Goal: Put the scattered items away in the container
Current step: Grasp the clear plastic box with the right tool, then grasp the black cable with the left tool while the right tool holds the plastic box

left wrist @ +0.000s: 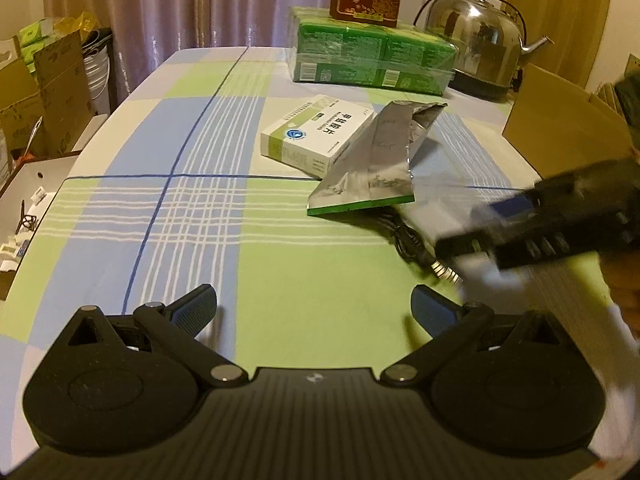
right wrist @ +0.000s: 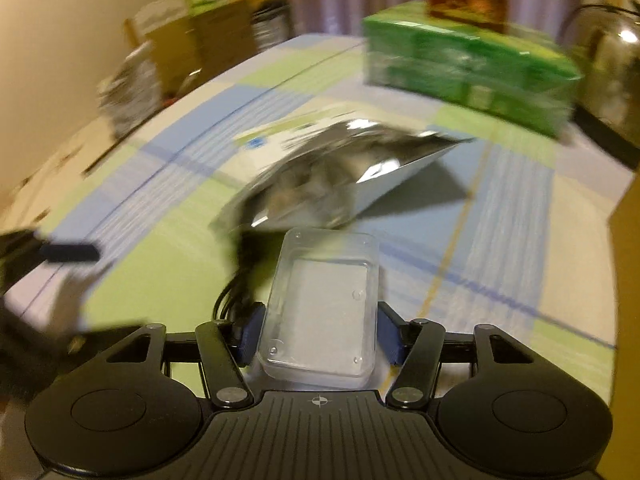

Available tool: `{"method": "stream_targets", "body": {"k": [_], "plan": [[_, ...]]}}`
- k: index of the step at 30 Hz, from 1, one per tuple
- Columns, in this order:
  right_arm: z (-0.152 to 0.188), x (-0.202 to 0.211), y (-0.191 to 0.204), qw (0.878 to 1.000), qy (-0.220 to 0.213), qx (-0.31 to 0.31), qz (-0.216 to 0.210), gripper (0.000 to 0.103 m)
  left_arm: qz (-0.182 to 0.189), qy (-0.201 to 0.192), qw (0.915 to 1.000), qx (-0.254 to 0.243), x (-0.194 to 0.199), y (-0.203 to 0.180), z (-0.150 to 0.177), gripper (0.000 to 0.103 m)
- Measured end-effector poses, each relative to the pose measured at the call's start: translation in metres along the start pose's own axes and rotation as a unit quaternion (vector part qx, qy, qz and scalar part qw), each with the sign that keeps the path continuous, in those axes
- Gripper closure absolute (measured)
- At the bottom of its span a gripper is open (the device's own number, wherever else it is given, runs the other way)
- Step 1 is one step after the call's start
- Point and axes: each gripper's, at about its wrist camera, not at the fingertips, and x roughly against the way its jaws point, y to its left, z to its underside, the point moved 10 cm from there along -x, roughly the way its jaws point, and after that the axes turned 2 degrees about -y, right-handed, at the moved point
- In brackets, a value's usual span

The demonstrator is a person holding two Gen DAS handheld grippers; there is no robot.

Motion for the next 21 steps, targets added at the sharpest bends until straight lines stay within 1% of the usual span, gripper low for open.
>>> {"method": "stream_targets", "body": {"k": [2, 5, 6, 7, 9, 10, 12, 13, 14, 15, 16, 18, 19, 20, 21], "plan": [[0.01, 0.006, 0.014, 1.0, 0.006, 0.02, -0.014, 0.047, -0.002, -0.001, 1.0, 0.007, 0.005, 0.002, 0.001, 0.002], [0.025, 0.017, 0.029, 0.999, 0.012, 0.014, -0.045, 0.047, 0.002, -0.007, 0.9999, 0.01, 0.011, 0.002, -0.001, 0.002], [0.028, 0.022, 0.027, 0.999, 0.008, 0.005, -0.039, 0.048, 0.003, -0.009, 0.9999, 0.007, 0.012, 0.001, -0.003, 0.004], [0.031, 0.026, 0.021, 1.0, 0.001, -0.008, -0.022, 0.048, 0.005, -0.009, 0.9999, 0.004, 0.012, -0.002, -0.005, 0.006], [0.035, 0.034, 0.003, 0.999, -0.016, -0.047, 0.014, 0.048, 0.014, -0.008, 0.9999, -0.006, 0.007, -0.01, -0.011, 0.014], [0.037, 0.037, -0.007, 0.997, -0.023, -0.066, 0.03, 0.048, 0.018, -0.009, 0.9997, -0.013, 0.005, -0.014, -0.014, 0.016], [0.042, 0.042, -0.02, 0.994, -0.033, -0.082, 0.061, 0.048, 0.027, -0.006, 0.999, -0.035, -0.004, -0.028, -0.02, 0.027], [0.044, 0.044, -0.024, 0.993, -0.038, -0.086, 0.071, 0.048, 0.029, -0.002, 0.9985, -0.046, -0.01, -0.034, -0.022, 0.03], [0.046, 0.045, -0.028, 0.992, -0.041, -0.091, 0.076, 0.048, 0.03, 0.002, 0.9979, -0.057, -0.016, -0.041, -0.024, 0.036], [0.048, 0.046, -0.031, 0.992, -0.043, -0.093, 0.079, 0.048, 0.027, 0.007, 0.9974, -0.066, -0.022, -0.046, -0.024, 0.045], [0.048, 0.047, -0.033, 0.991, -0.048, -0.092, 0.084, 0.048, 0.023, 0.013, 0.997, -0.072, -0.028, -0.049, -0.023, 0.05], [0.047, 0.048, -0.037, 0.99, -0.054, -0.093, 0.09, 0.048, 0.01, 0.024, 0.996, -0.086, -0.04, -0.054, -0.02, 0.07], [0.046, 0.048, -0.039, 0.99, -0.057, -0.095, 0.091, 0.048, 0.008, 0.024, 0.9957, -0.089, -0.042, -0.055, -0.019, 0.071], [0.046, 0.047, -0.039, 0.989, -0.06, -0.097, 0.092, 0.048, 0.01, 0.022, 0.9957, -0.089, -0.043, -0.057, -0.019, 0.076], [0.046, 0.046, -0.039, 0.989, -0.062, -0.098, 0.093, 0.045, 0.011, 0.023, 0.9958, -0.088, -0.044, -0.058, -0.019, 0.083]]}}
